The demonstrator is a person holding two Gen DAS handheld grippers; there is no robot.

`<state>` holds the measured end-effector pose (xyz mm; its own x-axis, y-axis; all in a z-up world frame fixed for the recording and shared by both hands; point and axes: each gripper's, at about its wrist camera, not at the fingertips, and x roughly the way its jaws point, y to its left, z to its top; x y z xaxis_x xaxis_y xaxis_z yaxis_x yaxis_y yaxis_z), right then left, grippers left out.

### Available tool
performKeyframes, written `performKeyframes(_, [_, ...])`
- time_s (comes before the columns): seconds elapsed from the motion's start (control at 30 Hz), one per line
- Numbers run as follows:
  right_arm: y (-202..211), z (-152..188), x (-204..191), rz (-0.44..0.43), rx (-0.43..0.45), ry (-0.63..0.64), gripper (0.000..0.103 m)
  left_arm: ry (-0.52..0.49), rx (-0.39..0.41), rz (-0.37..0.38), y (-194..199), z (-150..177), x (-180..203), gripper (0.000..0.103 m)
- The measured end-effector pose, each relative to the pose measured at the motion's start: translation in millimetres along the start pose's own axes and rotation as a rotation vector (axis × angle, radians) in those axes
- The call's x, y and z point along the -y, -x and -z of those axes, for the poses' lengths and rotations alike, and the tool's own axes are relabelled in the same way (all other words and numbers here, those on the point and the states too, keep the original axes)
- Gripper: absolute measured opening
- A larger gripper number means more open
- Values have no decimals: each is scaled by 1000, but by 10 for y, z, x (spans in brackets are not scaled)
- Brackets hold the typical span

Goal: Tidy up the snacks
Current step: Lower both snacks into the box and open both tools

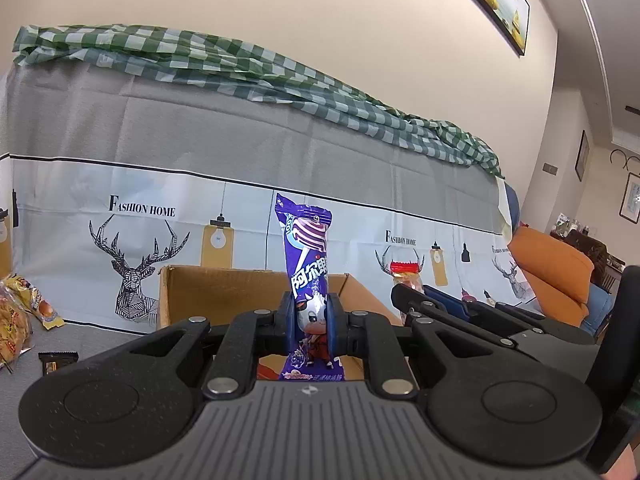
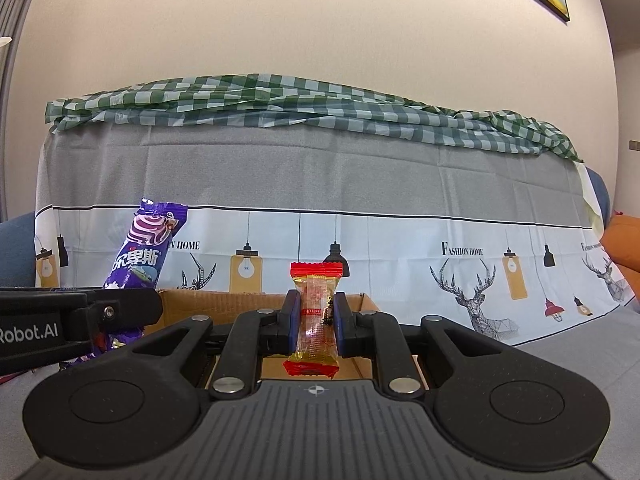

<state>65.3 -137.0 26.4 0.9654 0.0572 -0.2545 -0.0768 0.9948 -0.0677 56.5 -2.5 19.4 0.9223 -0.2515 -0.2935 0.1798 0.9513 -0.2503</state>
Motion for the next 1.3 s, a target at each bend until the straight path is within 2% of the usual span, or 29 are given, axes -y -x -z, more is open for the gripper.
performKeyframes(1.3, [-2,4,17,3,-2,1,18,-2,-6,24,-9,11,25,16])
